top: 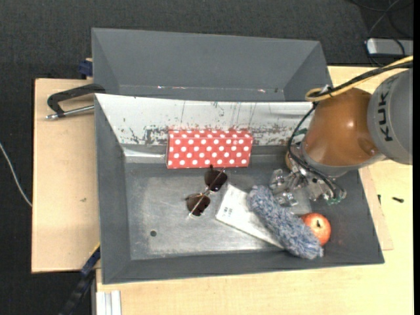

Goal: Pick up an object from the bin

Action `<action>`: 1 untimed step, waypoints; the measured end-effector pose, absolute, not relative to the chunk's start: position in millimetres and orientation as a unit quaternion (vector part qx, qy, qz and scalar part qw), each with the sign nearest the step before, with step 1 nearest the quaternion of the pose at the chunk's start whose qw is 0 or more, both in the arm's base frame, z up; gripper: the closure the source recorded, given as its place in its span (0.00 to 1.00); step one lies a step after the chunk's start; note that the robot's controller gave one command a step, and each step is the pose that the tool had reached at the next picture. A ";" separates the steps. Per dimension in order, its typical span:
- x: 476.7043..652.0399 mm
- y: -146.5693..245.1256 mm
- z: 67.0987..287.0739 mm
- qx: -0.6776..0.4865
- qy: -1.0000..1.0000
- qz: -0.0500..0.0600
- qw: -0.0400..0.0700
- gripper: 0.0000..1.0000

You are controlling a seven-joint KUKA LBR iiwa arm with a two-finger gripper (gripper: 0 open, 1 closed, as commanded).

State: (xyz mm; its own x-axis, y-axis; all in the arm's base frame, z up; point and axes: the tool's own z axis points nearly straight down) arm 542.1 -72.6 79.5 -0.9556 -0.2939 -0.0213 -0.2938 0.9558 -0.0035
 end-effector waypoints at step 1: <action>540.5 -72.6 83.0 -0.149 0.989 0.000 0.009 1.00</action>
Offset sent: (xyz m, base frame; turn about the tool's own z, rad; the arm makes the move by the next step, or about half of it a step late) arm 0.0009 -0.0129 0.3387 -0.0310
